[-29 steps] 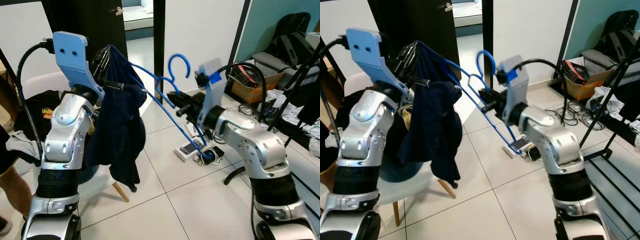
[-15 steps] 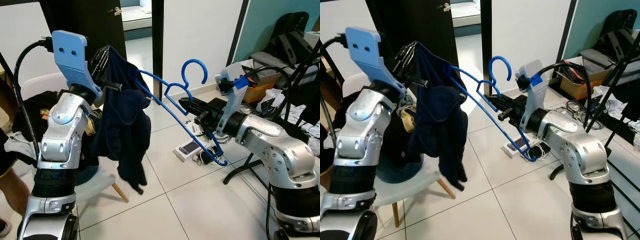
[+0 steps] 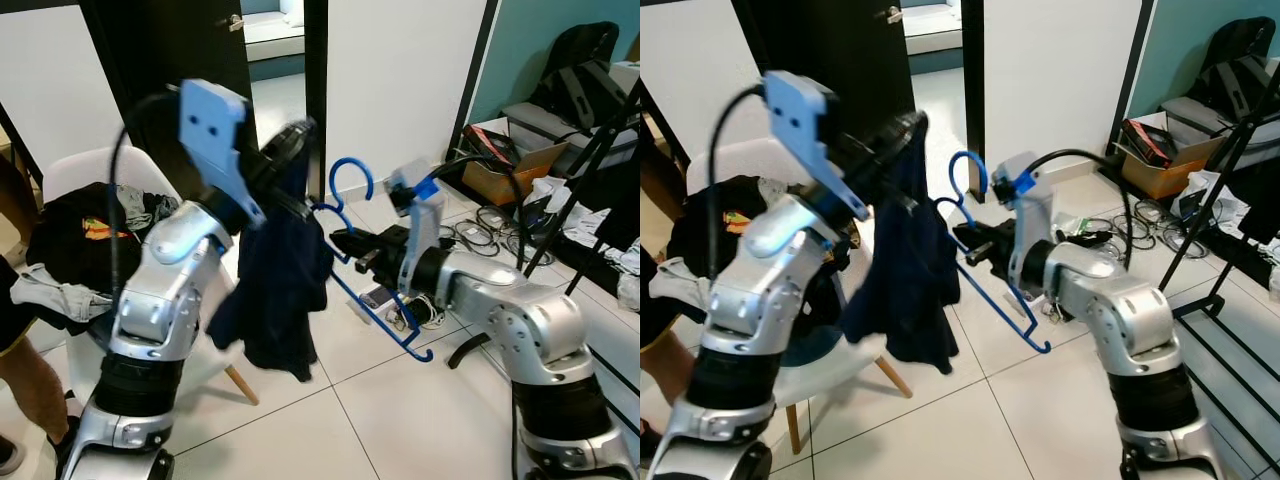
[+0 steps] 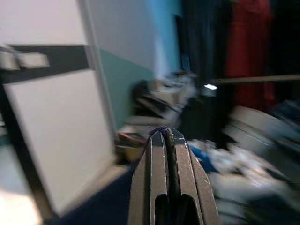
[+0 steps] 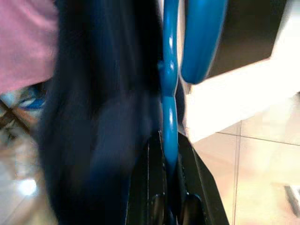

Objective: Hang hanger

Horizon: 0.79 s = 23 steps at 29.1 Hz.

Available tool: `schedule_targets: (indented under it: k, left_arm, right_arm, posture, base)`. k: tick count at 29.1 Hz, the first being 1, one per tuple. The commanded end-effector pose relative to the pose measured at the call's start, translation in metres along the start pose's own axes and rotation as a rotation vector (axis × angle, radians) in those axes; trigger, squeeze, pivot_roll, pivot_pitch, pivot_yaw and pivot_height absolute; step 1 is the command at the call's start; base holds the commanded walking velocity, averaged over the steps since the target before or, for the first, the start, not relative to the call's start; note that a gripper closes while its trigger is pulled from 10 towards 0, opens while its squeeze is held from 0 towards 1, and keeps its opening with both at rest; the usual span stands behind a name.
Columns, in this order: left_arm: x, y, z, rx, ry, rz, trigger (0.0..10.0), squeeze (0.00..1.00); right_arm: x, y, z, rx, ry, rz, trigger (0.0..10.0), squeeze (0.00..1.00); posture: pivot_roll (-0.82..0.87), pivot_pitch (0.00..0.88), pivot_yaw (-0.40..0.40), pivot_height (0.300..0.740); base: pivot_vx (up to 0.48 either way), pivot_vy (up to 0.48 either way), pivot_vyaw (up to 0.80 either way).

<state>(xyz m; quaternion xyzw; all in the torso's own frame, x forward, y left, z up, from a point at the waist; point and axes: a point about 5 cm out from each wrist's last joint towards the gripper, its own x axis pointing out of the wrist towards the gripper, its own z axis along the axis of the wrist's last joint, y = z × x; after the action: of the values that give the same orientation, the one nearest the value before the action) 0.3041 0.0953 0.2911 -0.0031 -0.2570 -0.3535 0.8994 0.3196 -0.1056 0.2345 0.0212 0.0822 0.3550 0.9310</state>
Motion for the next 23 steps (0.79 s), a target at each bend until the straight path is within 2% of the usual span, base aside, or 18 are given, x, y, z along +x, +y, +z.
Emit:
schedule_targets:
  k: [1, 2, 3, 6, 7, 8, 9, 10, 11, 15, 19, 20, 23]
  left_arm:
    - [0.000, -0.006, 0.001, -0.009, 0.005, -0.052, 0.0, 0.00]
    - [-0.007, -0.014, -0.011, 0.005, 0.082, -0.110, 0.0, 0.00]
    - [-0.007, -0.014, -0.011, 0.005, 0.082, -0.110, 0.0, 0.00]
    - [-0.016, -0.015, -0.022, 0.053, 0.160, -0.123, 0.0, 0.00]
    - [-0.016, -0.015, -0.022, 0.053, 0.160, -0.123, 0.0, 0.00]
    - [-0.018, -0.013, -0.024, 0.086, 0.179, -0.111, 0.0, 0.00]
    - [-0.022, -0.006, -0.027, 0.186, 0.222, -0.088, 0.0, 0.00]
    - [-0.022, -0.006, -0.027, 0.186, 0.222, -0.088, 0.0, 0.00]
    - [-0.024, -0.002, -0.029, 0.240, 0.239, -0.073, 0.0, 0.00]
    - [-0.027, 0.005, -0.027, 0.267, 0.244, -0.048, 0.0, 0.00]
    - [-0.030, 0.008, -0.022, 0.258, 0.230, -0.038, 0.0, 0.00]
    - [-0.027, 0.000, -0.018, 0.219, 0.193, -0.068, 0.0, 0.00]
    - [-0.025, -0.008, -0.016, 0.179, 0.168, -0.099, 0.0, 0.00]
  right_arm:
    - [0.002, -0.003, 0.005, 0.001, -0.029, -0.034, 10.0, 0.00]
    - [0.008, -0.006, 0.021, 0.066, -0.171, -0.077, 10.0, 0.00]
    - [0.008, -0.006, 0.021, 0.066, -0.171, -0.077, 10.0, 0.00]
    - [0.006, -0.009, 0.042, 0.153, -0.331, -0.081, 10.0, 0.00]
    - [0.006, -0.009, 0.042, 0.153, -0.331, -0.081, 10.0, 0.00]
    - [0.005, -0.010, 0.046, 0.163, -0.348, -0.083, 10.0, 0.00]
    - [0.001, -0.012, 0.051, 0.154, -0.362, -0.072, 10.0, 0.00]
    - [0.001, -0.012, 0.051, 0.154, -0.362, -0.072, 10.0, 0.00]
    - [0.000, -0.013, 0.053, 0.136, -0.364, -0.066, 10.0, 0.00]
    - [-0.005, -0.016, 0.056, 0.097, -0.367, -0.056, 10.0, 0.00]
    - [-0.009, -0.021, 0.061, 0.069, -0.380, -0.059, 10.0, 0.00]
    - [-0.012, -0.022, 0.067, 0.052, -0.417, -0.051, 10.0, 0.00]
    - [-0.014, -0.021, 0.073, 0.049, -0.458, -0.033, 10.0, 0.00]
  posture:
    - [0.00, 0.011, 0.038, 0.740]
    - [0.00, 0.011, 0.034, 0.740]
    - [0.00, 0.011, 0.034, 0.740]
    - [0.01, 0.012, 0.031, 0.740]
    - [0.01, 0.012, 0.031, 0.740]
    - [0.01, 0.012, 0.028, 0.740]
    - [0.01, 0.012, 0.026, 0.740]
    - [0.01, 0.012, 0.026, 0.740]
    - [0.01, 0.013, 0.024, 0.740]
    - [0.00, 0.014, 0.019, 0.740]
    - [0.00, 0.014, 0.014, 0.740]
    - [0.00, 0.015, 0.012, 0.740]
    - [0.00, 0.016, 0.013, 0.740]
  base:
    - [0.000, 0.000, 0.00]
    - [0.000, 0.000, 0.00]
    - [0.000, 0.000, 0.00]
    - [0.000, 0.000, 0.00]
    - [0.000, 0.000, 0.00]
    - [0.000, 0.000, 0.00]
    - [0.000, 0.000, 0.00]
    - [0.000, 0.000, 0.00]
    - [0.000, 0.000, 0.00]
    - [0.000, 0.000, 0.00]
    - [0.000, 0.000, 0.00]
    - [0.000, 0.000, 0.00]
    - [0.000, 0.000, 0.00]
